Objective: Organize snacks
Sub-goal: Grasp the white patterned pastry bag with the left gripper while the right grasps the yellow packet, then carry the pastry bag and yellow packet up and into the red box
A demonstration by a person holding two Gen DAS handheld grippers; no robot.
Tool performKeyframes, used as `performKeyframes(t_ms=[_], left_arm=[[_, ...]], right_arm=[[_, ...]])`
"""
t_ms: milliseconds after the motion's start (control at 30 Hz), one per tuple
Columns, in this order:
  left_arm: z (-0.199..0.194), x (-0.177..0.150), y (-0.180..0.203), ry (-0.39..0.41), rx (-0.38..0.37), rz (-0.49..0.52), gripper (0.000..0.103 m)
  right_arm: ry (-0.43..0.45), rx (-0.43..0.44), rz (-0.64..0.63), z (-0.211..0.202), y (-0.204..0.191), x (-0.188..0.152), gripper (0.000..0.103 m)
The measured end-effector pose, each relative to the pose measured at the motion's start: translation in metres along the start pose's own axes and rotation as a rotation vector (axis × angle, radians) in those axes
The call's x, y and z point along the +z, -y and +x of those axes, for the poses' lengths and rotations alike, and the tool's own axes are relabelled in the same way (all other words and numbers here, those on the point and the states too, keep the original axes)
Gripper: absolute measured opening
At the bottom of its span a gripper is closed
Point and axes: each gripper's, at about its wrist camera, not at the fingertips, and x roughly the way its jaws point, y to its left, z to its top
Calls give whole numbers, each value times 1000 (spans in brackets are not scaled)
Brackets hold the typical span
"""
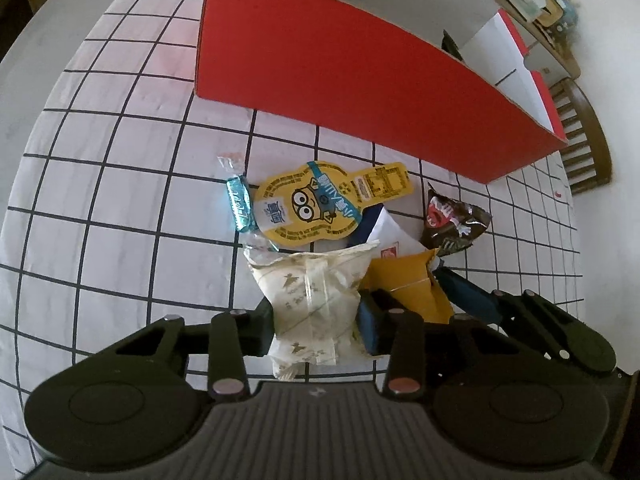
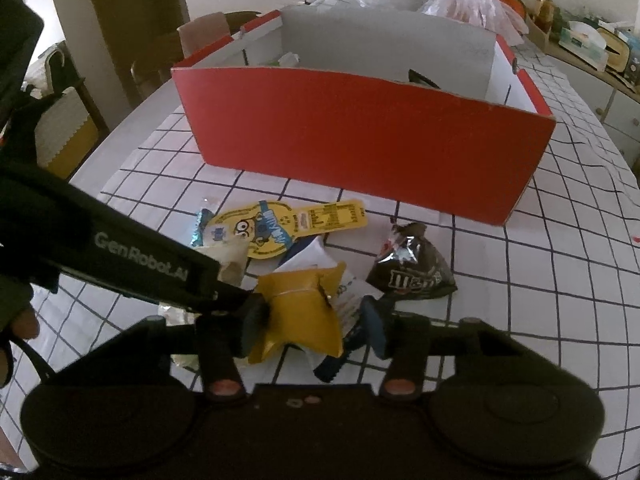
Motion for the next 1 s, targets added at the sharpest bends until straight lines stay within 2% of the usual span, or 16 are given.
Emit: performKeyframes(t_ms=[33, 67, 100, 667, 1000], left_arm=[[0, 0, 0, 1, -1, 1, 38], [-1, -1, 0, 2, -1, 2, 37], [-1, -1, 0, 2, -1, 1, 37], [-16, -12, -15, 16, -13, -21, 35], [-37, -18, -6, 63, 4, 40, 35]], right_arm=[[2, 2, -2, -1, 0, 0, 43], [3, 6, -1, -1, -1, 0, 36], [3, 14, 3, -2, -1, 0, 35], [22, 0, 32, -17, -4, -5, 33], [48, 12, 47, -40, -6, -6, 33]])
